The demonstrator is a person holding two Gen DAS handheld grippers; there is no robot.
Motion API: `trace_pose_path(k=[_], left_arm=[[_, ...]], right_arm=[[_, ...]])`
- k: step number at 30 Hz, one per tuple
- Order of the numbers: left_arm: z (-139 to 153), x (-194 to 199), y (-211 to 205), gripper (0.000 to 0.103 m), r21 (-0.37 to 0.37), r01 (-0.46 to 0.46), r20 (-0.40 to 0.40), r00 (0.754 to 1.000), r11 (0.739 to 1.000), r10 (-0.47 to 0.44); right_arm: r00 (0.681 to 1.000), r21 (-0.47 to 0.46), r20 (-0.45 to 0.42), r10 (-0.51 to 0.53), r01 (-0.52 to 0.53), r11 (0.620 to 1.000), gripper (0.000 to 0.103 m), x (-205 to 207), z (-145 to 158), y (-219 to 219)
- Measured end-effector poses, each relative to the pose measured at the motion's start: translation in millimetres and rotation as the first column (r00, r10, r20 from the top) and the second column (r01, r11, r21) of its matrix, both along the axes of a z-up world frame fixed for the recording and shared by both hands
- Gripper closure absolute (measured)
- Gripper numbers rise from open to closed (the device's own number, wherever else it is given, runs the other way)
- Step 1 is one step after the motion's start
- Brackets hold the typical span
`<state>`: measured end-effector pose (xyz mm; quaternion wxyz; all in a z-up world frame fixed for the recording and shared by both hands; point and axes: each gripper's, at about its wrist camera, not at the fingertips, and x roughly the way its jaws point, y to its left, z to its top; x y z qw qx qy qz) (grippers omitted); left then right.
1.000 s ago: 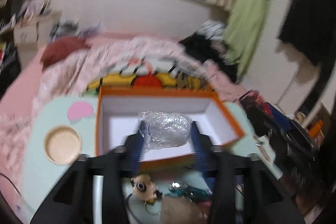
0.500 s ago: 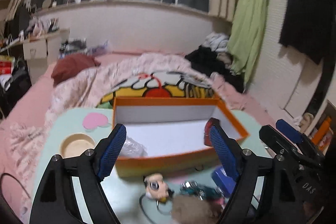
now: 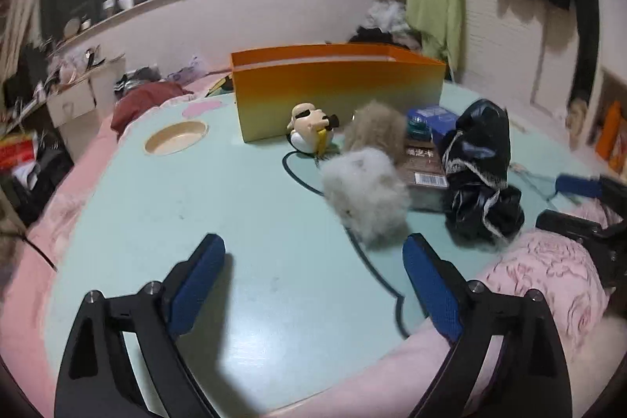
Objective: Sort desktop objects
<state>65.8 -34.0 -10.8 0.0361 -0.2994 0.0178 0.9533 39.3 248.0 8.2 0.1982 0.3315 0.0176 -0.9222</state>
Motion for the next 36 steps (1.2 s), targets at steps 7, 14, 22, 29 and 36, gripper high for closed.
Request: trace_pose_path(k=[7, 14, 22, 29, 36], left_arm=[[-6.7, 1.3, -5.5, 0.011, -0.002, -0.026, -0.025, 0.999, 1.0, 0.026], [-5.4, 1.9, -7.0, 0.01, -0.004, -0.026, -0.028, 0.999, 1.0, 0.025], [-5.6, 2.0, -7.6, 0.01, -0.004, -0.025, -0.028, 0.999, 1.0, 0.025], [-4.9, 2.5, -5.8, 0.01, -0.004, -0.025, -0.028, 0.999, 1.0, 0.025], [-4.9, 2.9, -5.4, 0.01, -0.004, -0.024, -0.028, 0.999, 1.0, 0.024]], right_arm=[[1.0, 0.004, -0.008, 0.004, -0.004, 1.0, 0.0, 1.4, -2.6, 2.0], [1.0, 0.003, -0.008, 0.005, -0.005, 1.0, 0.0, 1.1, -2.2, 1.8], [1.0, 0.004, -0.008, 0.004, -0.004, 1.0, 0.0, 1.1, -2.0, 1.8], [1.0, 0.003, -0.008, 0.004, -0.004, 1.0, 0.0, 1.2, -2.0, 2.0], [1.0, 0.003, -0.008, 0.004, -0.004, 1.0, 0.0, 1.5, -2.2, 2.2]])
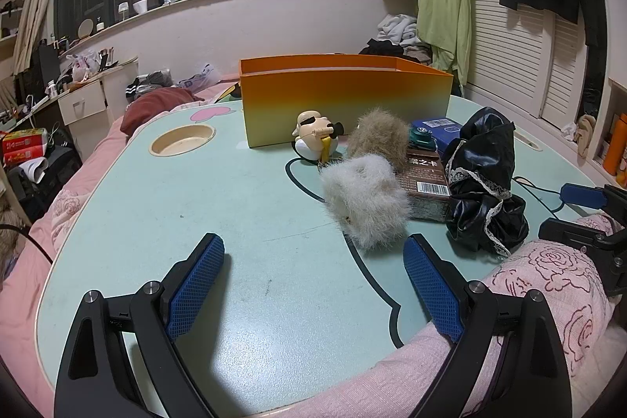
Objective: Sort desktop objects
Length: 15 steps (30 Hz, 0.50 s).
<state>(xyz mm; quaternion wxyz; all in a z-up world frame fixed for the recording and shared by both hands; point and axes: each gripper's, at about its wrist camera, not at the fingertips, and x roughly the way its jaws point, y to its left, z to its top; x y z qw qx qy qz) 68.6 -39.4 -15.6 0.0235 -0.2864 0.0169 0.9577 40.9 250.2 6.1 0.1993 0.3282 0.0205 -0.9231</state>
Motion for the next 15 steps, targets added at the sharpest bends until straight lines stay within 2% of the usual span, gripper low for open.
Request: trace_pose_path(k=[15], left_arm=[[0.1, 0.8, 0.7, 0.01, 0.0, 0.0, 0.0, 1.0, 1.0, 0.0]], right_arm=[[1.0, 0.0, -0.001, 0.0, 0.0, 1.0, 0.0, 0.7, -0.3, 0.3]])
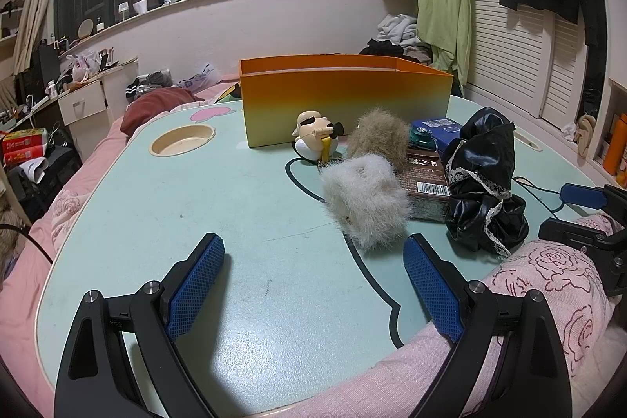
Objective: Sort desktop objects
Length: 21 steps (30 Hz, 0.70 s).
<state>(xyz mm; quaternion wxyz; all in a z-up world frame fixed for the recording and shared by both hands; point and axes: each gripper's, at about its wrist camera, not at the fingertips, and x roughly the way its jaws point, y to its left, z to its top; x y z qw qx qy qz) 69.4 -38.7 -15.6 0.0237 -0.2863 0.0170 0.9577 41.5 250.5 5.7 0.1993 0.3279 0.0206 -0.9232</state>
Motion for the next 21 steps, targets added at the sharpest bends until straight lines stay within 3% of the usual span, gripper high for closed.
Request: trace_pose_path(k=[21], left_arm=[[-0.8, 1.0, -0.8, 0.01, 0.0, 0.001, 0.0, 1.0, 1.0, -0.001]], right_arm=[[1.0, -0.001, -0.001, 0.0, 0.0, 1.0, 0.0, 0.5, -0.5, 1.3]])
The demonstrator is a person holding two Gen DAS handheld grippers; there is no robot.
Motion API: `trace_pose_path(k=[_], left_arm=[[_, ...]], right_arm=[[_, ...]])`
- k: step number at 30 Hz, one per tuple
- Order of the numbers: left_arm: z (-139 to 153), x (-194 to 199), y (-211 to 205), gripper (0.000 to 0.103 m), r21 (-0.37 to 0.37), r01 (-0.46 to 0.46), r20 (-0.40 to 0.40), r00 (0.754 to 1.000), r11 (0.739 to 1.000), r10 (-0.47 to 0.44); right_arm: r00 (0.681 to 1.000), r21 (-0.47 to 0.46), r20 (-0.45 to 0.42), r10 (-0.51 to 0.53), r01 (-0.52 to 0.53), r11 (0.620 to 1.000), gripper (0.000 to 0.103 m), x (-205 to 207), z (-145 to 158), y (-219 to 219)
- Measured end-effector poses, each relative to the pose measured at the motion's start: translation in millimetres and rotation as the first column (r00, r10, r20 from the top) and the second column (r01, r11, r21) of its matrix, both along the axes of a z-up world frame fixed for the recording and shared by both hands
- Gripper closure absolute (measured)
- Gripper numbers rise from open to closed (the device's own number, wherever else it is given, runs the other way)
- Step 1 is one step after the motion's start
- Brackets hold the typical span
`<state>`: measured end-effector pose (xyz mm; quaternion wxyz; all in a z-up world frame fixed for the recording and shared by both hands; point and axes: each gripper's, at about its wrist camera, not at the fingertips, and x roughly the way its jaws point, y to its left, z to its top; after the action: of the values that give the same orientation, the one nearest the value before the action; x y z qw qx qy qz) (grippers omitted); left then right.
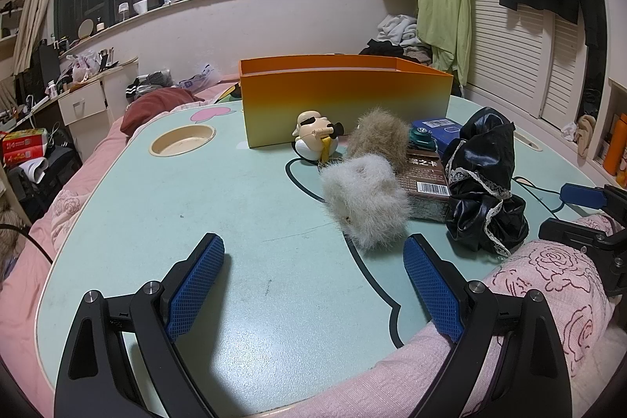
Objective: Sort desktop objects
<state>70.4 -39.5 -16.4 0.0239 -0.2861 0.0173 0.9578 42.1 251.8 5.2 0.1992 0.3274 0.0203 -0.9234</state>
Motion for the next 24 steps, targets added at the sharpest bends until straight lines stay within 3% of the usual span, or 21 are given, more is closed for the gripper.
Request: trace_pose_path(k=[24], left_arm=[[0.7, 1.3, 2.2, 0.01, 0.0, 0.001, -0.001, 1.0, 1.0, -0.001]], right_arm=[[1.0, -0.022, 0.006, -0.009, 0.009, 1.0, 0.0, -3.5, 14.1, -4.5]])
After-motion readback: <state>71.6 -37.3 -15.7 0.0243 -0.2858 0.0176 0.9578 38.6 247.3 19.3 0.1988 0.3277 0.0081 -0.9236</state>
